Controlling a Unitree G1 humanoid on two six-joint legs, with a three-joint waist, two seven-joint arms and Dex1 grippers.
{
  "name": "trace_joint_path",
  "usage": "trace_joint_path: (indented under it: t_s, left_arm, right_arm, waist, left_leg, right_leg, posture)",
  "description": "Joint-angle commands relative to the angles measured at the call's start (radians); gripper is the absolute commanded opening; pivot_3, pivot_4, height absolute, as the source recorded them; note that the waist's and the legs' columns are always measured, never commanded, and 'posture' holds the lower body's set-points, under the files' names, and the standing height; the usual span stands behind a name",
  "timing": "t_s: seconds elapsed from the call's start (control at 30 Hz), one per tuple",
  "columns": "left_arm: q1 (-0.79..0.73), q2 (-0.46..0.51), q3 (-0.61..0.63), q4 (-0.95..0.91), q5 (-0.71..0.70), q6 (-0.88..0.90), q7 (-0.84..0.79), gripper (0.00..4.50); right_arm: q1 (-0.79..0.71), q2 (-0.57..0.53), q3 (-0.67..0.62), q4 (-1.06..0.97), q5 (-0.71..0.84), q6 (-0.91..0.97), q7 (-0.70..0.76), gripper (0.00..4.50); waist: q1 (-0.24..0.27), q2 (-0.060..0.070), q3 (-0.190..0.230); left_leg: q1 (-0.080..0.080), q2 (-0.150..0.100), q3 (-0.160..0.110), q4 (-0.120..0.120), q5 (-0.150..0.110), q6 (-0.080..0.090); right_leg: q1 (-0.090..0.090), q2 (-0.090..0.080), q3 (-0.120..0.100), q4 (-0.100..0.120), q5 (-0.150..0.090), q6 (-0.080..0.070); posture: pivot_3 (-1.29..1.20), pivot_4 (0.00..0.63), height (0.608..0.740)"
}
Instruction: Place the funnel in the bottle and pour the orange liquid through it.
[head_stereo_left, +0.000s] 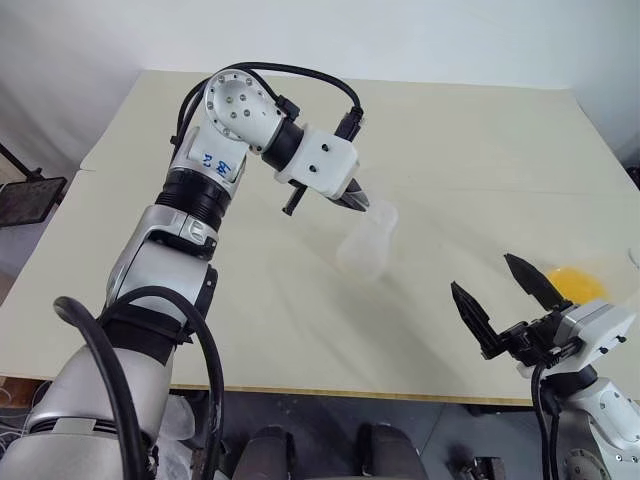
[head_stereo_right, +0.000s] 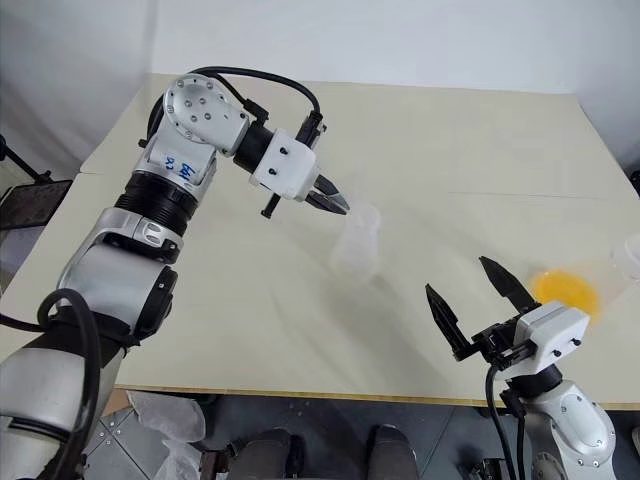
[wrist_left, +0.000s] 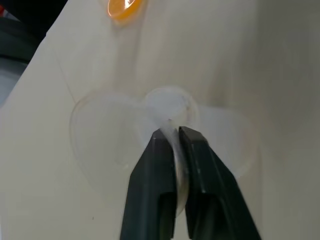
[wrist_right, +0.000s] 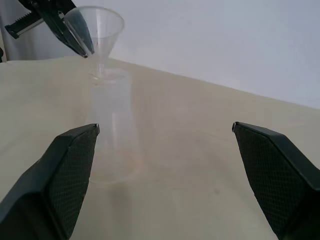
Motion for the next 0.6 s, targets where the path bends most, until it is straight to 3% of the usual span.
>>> trace_joint_path:
  t_s: [0.03,0.23,0.33,0.5,0.6]
  left_arm:
    - [-0.043,-0.019,0.013,-0.009,-0.001,0.012,0.014,1.59]
    - [-0.026,-0.021,0.046,-0.008,-0.031,0.063,0.006,3.43]
    - [0.037,-0.009,0.130,-0.040,-0.137,0.216,-0.015,4.38]
    - [0.176,0.028,0.291,-0.218,-0.386,0.566,-0.071,4.47]
    - [0.291,0.084,0.345,-0.287,-0.413,0.603,-0.003,4.47]
  right_arm:
    - [-0.001,0.002,-0.003,-0.024,0.001,-0.030,-0.005,4.50]
    - [-0.010,-0.001,-0.006,-0.005,-0.006,-0.045,-0.001,4.50]
    - [0.011,0.005,-0.039,0.000,-0.007,-0.062,-0.012,4.50]
    - [0.084,0.023,-0.110,-0.010,0.022,-0.064,-0.044,4.50]
    - [0.162,0.053,-0.193,-0.008,0.059,-0.089,-0.059,4.50]
  waist:
    - [0.002,0.000,0.000]
    - [0.004,0.000,0.000]
    - [0.002,0.000,0.000]
    - [-0.011,0.000,0.000]
    - [-0.014,0.000,0.000]
  left_leg:
    - [0.000,0.000,0.000,0.000,0.000,0.000]
    - [0.000,0.000,0.000,0.000,0.000,0.000]
    - [0.000,0.000,0.000,0.000,0.000,0.000]
    - [0.000,0.001,-0.001,0.000,0.000,0.000]
    - [0.000,0.001,-0.002,0.000,0.000,0.000]
  right_leg:
    - [0.000,0.000,0.000,0.000,0.000,0.000]
    - [0.000,0.000,0.000,0.000,0.000,0.000]
    - [-0.001,0.000,0.000,0.001,0.000,0.000]
    - [-0.001,0.000,0.000,0.003,0.000,0.000]
    - [-0.001,0.000,0.000,0.003,0.000,0.000]
  posture:
    - [0.00,0.150,0.740]
    - [0.00,0.150,0.740]
    - [0.00,0.150,0.740]
    - [0.00,0.150,0.740]
    - [0.00,0.150,0.740]
